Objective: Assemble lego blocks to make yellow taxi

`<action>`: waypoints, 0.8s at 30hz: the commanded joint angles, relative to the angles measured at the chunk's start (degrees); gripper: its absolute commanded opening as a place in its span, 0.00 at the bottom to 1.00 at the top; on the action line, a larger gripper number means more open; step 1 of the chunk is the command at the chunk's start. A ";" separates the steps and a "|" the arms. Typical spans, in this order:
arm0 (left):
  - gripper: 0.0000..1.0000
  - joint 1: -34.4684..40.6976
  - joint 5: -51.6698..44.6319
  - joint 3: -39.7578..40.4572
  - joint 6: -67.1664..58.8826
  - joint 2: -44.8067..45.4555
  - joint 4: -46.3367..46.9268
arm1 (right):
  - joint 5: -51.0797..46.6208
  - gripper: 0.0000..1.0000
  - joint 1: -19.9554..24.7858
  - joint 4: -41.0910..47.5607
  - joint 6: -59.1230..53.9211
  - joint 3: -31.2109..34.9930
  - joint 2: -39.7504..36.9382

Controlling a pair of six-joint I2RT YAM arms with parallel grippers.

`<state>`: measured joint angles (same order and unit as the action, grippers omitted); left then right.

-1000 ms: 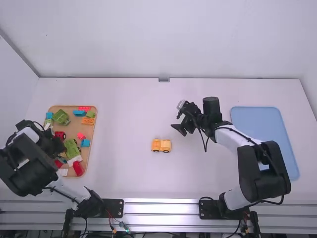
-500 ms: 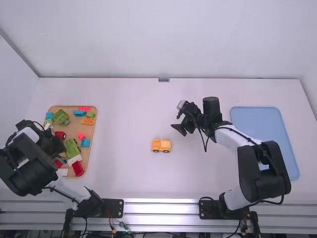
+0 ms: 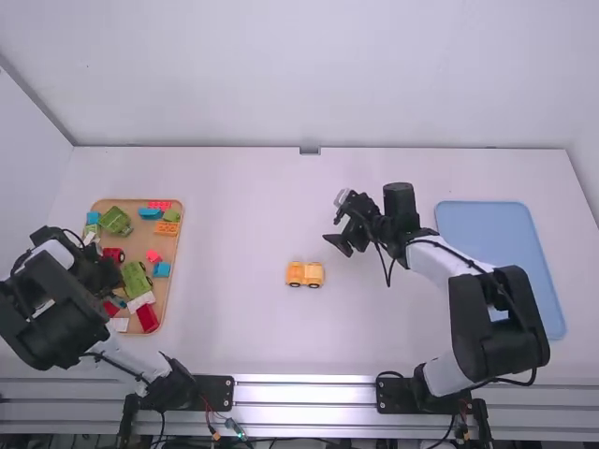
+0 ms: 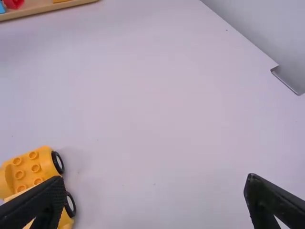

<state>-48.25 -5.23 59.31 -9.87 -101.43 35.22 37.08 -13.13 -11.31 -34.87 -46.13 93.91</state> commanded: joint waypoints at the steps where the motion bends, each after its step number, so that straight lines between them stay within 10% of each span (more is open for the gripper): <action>1: 0.31 0.15 0.37 0.31 0.61 -0.35 0.33 | 0.15 0.99 0.02 0.22 0.17 -1.49 -0.33; 24: 0.30 0.24 2.58 0.13 3.08 -0.37 0.28 | 0.11 0.98 0.07 1.25 -0.02 -1.49 -0.33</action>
<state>-48.21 -1.30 59.31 -7.03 -101.41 35.86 37.06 -13.13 -10.09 -34.92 -46.13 93.91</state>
